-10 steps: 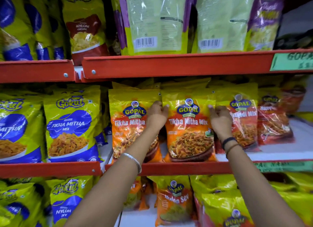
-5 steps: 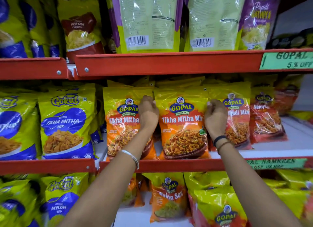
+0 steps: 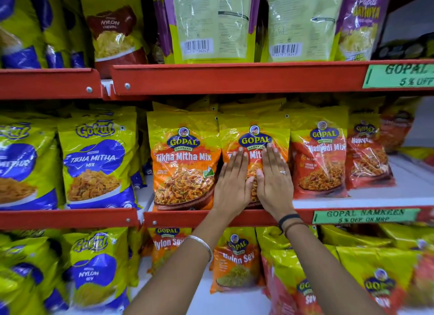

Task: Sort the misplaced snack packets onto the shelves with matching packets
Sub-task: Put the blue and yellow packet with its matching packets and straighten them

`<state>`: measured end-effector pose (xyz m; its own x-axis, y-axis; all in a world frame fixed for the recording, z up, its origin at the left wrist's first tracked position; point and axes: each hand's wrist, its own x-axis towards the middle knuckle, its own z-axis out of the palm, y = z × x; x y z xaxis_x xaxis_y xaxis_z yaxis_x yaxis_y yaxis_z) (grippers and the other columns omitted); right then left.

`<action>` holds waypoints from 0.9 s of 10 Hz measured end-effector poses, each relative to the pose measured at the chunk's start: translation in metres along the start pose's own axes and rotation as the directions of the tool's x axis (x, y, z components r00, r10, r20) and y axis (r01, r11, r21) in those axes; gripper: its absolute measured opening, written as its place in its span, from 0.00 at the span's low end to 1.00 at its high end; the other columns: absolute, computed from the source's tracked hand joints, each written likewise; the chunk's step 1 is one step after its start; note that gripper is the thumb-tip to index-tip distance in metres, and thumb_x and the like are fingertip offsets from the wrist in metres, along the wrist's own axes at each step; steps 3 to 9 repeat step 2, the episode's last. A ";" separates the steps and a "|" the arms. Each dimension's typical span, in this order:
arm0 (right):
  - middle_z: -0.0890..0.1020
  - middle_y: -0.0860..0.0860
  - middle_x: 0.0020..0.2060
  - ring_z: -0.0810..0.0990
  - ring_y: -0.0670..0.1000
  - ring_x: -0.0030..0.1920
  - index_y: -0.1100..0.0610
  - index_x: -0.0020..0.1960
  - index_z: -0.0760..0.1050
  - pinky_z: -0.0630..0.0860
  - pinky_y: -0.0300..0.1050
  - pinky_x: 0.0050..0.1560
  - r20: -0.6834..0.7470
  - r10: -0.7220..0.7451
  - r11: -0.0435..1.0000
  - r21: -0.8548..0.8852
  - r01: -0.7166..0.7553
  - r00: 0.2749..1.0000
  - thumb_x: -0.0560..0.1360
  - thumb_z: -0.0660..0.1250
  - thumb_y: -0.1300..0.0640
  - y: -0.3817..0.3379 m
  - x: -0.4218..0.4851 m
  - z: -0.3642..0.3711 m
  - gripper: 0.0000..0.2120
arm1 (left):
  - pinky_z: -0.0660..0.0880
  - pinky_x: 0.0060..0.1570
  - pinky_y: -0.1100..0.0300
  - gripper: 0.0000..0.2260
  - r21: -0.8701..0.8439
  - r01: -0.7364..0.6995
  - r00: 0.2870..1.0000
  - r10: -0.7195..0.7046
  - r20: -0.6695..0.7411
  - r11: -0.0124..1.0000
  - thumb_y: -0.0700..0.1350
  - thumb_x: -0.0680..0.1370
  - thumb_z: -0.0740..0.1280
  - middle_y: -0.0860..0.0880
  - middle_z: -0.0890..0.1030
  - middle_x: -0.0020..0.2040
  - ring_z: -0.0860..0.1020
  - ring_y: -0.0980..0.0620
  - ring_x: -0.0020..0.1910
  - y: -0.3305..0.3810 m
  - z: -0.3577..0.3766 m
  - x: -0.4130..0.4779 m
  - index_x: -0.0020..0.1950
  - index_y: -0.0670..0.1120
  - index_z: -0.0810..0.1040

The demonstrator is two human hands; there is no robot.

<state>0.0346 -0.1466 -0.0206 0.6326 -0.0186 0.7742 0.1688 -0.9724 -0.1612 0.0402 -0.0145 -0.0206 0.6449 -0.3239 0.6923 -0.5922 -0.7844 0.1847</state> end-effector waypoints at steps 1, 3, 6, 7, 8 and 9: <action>0.53 0.52 0.78 0.46 0.47 0.77 0.58 0.77 0.51 0.45 0.47 0.77 0.033 0.029 1.000 -0.008 -0.029 0.999 0.80 0.44 0.49 -0.001 -0.002 -0.005 0.28 | 0.45 0.76 0.53 0.26 -0.013 -0.006 0.999 0.007 0.031 1.000 0.53 0.81 0.48 0.52 0.42 0.77 0.40 0.55 0.76 0.000 -0.010 -0.001 0.76 0.49 0.42; 0.51 0.51 0.78 0.46 0.48 0.78 0.57 0.77 0.50 0.47 0.51 0.77 0.006 0.017 0.999 0.036 -0.017 1.000 0.80 0.44 0.48 -0.022 -0.006 -0.025 0.28 | 0.41 0.76 0.55 0.26 -0.055 -0.036 0.999 0.036 -0.005 0.998 0.52 0.81 0.48 0.52 0.41 0.78 0.37 0.57 0.76 -0.003 -0.035 -0.017 0.76 0.49 0.41; 0.51 0.51 0.78 0.46 0.48 0.78 0.57 0.77 0.50 0.47 0.51 0.77 0.006 0.017 0.999 0.036 -0.017 1.000 0.80 0.44 0.48 -0.022 -0.006 -0.025 0.28 | 0.41 0.76 0.55 0.26 -0.055 -0.036 0.999 0.036 -0.005 0.998 0.52 0.81 0.48 0.52 0.41 0.78 0.37 0.57 0.76 -0.003 -0.035 -0.017 0.76 0.49 0.41; 0.51 0.51 0.78 0.46 0.48 0.78 0.57 0.77 0.50 0.47 0.51 0.77 0.006 0.017 0.999 0.036 -0.017 1.000 0.80 0.44 0.48 -0.022 -0.006 -0.025 0.28 | 0.41 0.76 0.55 0.26 -0.055 -0.036 0.999 0.036 -0.005 0.998 0.52 0.81 0.48 0.52 0.41 0.78 0.37 0.57 0.76 -0.003 -0.035 -0.017 0.76 0.49 0.41; 0.51 0.51 0.78 0.46 0.48 0.78 0.57 0.77 0.50 0.47 0.51 0.77 0.006 0.017 0.999 0.036 -0.017 1.000 0.80 0.44 0.48 -0.022 -0.006 -0.025 0.28 | 0.41 0.76 0.55 0.26 -0.055 -0.036 0.999 0.036 -0.005 0.998 0.52 0.81 0.48 0.52 0.41 0.78 0.37 0.57 0.76 -0.003 -0.035 -0.017 0.76 0.49 0.41; 0.51 0.51 0.78 0.46 0.48 0.78 0.57 0.77 0.50 0.47 0.51 0.77 0.006 0.017 0.999 0.036 -0.017 1.000 0.80 0.44 0.48 -0.022 -0.006 -0.025 0.28 | 0.41 0.76 0.55 0.26 -0.055 -0.036 0.999 0.036 -0.005 0.998 0.52 0.81 0.48 0.52 0.41 0.78 0.37 0.57 0.76 -0.003 -0.035 -0.017 0.76 0.49 0.41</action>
